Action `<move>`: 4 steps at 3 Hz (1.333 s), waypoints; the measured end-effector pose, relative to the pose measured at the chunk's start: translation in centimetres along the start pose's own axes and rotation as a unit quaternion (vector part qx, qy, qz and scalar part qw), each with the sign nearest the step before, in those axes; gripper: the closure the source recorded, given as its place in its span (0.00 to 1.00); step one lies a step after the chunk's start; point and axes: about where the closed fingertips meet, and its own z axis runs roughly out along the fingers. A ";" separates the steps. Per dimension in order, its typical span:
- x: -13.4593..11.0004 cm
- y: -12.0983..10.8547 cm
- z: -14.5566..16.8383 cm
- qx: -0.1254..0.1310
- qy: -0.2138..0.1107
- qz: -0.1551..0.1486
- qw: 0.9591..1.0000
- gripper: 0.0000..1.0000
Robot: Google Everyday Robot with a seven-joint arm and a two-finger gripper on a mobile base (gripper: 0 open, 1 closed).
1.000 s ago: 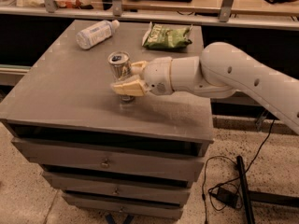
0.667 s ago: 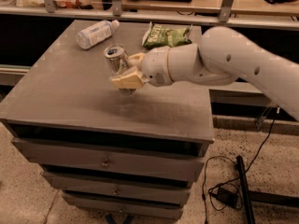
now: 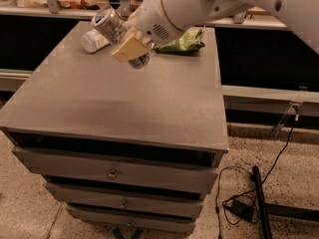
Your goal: Knock redbull can over
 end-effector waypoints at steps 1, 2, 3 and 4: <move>-0.9 0.8 -0.2 -0.016 0.081 -0.044 0.996 1.00; 3.4 0.7 1.1 -0.028 0.197 -0.117 0.973 1.00; 7.8 -1.0 1.5 -0.010 0.278 -0.166 0.946 1.00; 10.9 -3.3 1.1 0.022 0.337 -0.223 0.914 1.00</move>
Offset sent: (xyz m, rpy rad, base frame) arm 0.0469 -0.0744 -0.0574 -0.8819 -0.2099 0.0029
